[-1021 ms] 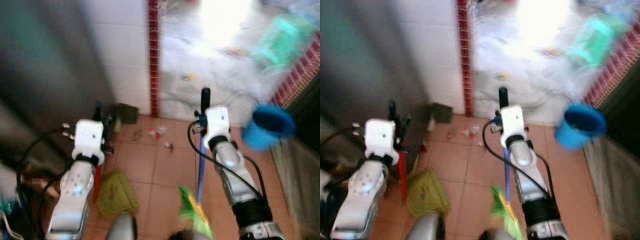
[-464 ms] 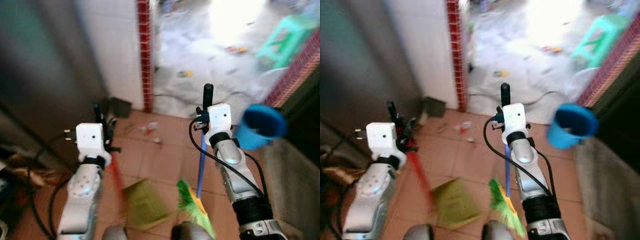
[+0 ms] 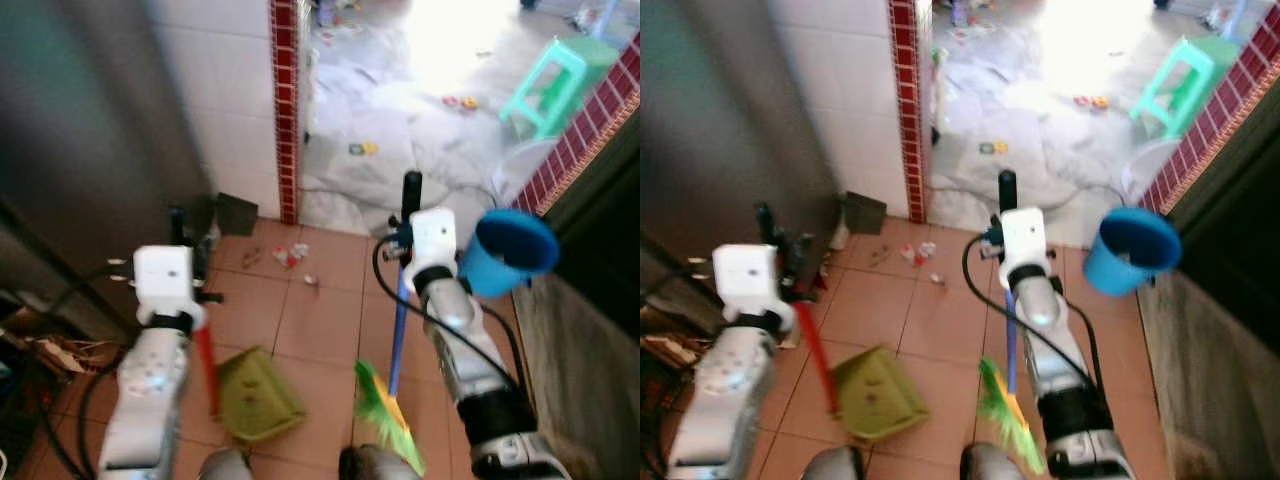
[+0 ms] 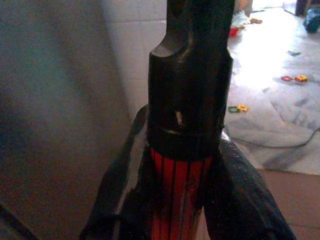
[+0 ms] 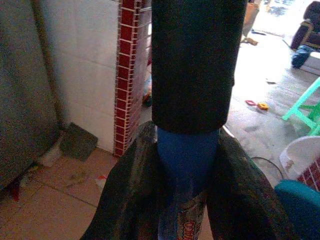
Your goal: Sweep floor
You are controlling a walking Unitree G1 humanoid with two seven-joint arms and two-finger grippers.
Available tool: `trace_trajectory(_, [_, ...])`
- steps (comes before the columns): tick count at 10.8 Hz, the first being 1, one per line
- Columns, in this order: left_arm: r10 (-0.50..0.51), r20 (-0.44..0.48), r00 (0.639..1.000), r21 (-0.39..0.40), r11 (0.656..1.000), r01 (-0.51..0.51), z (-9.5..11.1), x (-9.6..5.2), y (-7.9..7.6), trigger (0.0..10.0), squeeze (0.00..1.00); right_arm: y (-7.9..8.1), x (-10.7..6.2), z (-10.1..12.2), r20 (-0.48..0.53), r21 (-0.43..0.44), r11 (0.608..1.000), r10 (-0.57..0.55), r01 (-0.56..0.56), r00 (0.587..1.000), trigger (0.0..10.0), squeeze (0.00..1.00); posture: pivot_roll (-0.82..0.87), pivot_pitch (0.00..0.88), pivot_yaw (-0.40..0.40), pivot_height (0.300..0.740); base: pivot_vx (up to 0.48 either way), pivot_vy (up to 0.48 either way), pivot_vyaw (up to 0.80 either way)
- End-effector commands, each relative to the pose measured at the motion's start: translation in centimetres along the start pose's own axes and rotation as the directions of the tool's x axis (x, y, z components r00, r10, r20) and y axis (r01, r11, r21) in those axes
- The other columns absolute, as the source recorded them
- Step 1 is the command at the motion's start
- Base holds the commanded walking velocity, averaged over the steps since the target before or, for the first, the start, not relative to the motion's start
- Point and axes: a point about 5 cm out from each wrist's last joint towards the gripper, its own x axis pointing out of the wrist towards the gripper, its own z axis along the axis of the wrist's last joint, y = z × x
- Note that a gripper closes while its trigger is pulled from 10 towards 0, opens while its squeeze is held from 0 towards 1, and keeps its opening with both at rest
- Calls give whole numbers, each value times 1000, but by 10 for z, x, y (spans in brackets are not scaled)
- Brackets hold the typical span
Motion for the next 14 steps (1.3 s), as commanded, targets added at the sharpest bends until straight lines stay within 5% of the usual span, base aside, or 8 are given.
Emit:
trace_trajectory(1, [-33, 58, 998, -10, 999, 34, 11, 4, -5, 10000, 0, -1, 1, 3, 13, 3, 1000, -10, 10, 1000, 10000, 0, 12, 83, -24, 740, 0, 0, -800])
trace_trajectory(10, [-160, 59, 985, 51, 986, 157, 10, 11, -18, 10000, 0, -9, 2, 4, 66, 53, 990, -132, 128, 989, 10000, 0, 20, 30, 98, 740, 83, 0, -89])
trace_trajectory(12, [-195, 53, 979, 71, 979, 191, 8, 19, -23, 10000, 0, -17, 8, 3, 53, 91, 981, -179, 174, 982, 10000, 0, 19, 2, 80, 740, 0, 0, 0])
trace_trajectory(14, [-190, 55, 980, 100, 978, 183, 9, 25, -20, 10000, 0, -18, 13, 8, 61, 11, 988, -157, 156, 986, 10000, 0, 2, 10, 4, 740, 0, 0, 0])
